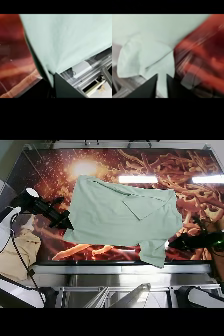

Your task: Fold the shirts.

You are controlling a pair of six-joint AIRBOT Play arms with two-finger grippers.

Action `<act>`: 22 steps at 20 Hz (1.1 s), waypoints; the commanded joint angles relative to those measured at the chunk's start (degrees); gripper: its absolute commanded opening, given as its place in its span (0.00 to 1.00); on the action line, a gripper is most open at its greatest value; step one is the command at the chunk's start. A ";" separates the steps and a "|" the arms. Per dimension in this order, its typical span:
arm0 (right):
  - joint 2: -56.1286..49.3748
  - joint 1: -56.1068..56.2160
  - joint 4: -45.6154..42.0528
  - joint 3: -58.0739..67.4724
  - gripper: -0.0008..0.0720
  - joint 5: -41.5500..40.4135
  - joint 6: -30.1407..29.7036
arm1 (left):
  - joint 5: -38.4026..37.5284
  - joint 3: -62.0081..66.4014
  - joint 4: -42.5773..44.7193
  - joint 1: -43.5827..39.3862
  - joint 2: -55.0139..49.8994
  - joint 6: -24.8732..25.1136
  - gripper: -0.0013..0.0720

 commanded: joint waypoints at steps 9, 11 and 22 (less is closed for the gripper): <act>4.74 5.84 -1.95 -11.72 0.61 -13.11 9.29 | 0.04 0.07 -0.15 -0.04 0.31 1.84 0.05; 1.07 9.97 0.76 -11.74 0.61 -13.27 7.91 | 0.02 0.07 -0.17 -0.04 0.33 1.84 0.05; 10.29 5.51 4.17 -0.61 0.03 -2.64 9.62 | -4.66 0.07 -0.24 0.39 3.23 2.93 0.05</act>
